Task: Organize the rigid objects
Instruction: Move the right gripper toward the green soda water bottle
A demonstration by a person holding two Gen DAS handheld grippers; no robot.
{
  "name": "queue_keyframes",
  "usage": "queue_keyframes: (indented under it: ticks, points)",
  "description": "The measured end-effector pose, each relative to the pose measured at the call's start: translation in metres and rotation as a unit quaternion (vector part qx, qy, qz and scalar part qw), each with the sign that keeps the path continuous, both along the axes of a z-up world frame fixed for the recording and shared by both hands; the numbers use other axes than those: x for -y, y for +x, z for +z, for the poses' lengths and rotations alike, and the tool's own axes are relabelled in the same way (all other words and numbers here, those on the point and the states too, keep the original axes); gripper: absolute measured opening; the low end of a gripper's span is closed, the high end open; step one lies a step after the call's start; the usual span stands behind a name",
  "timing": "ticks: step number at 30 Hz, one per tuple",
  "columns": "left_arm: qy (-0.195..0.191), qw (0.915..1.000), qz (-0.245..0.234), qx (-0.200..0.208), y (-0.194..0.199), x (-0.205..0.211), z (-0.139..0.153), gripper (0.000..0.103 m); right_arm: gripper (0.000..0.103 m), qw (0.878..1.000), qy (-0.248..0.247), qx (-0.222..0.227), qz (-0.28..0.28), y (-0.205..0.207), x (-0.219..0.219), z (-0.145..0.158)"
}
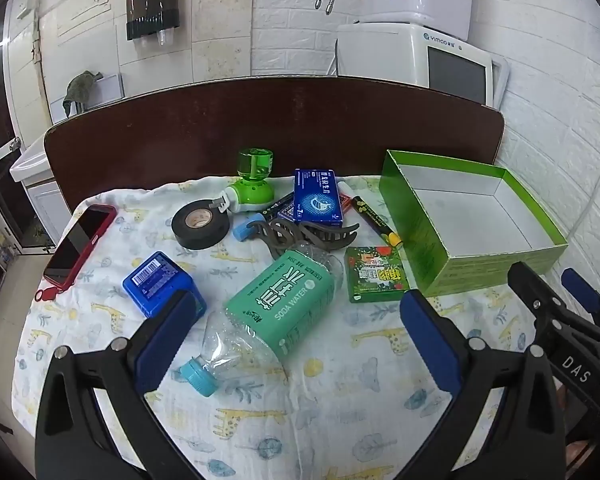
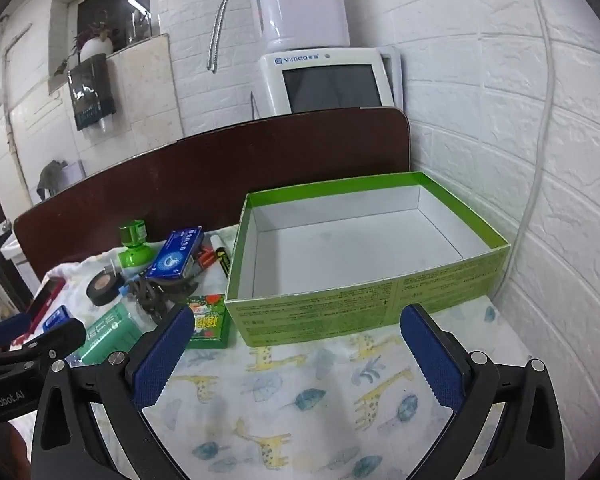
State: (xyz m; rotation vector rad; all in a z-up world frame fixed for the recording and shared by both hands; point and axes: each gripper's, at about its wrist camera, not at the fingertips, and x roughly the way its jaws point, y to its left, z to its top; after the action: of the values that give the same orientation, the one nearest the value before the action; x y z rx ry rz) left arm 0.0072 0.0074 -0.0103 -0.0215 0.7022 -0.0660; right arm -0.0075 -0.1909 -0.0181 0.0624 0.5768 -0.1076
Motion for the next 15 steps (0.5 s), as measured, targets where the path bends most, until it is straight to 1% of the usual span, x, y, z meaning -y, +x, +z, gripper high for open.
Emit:
queue_keyframes:
  ticks: [4,8,12,15]
  points:
    - [0.017,0.9998,-0.007,-0.005,0.003,0.005,-0.006,0.102,0.103,1.000,-0.003,-0.003,0.001,0.001,0.006,-0.005]
    - [0.019,0.9997,-0.007,-0.013,0.006,0.010,-0.008,0.102,0.103,1.000,0.009,-0.013,0.022,0.003,0.007,-0.009]
    - [0.025,0.9996,-0.007,-0.015,0.008,0.014,-0.008,0.102,0.103,0.999,-0.001,0.003,0.034,0.001,0.003,-0.006]
    - [0.028,0.9994,-0.009,-0.019,0.008,0.015,-0.009,0.102,0.103,0.999,0.003,0.014,0.046,-0.001,0.002,-0.002]
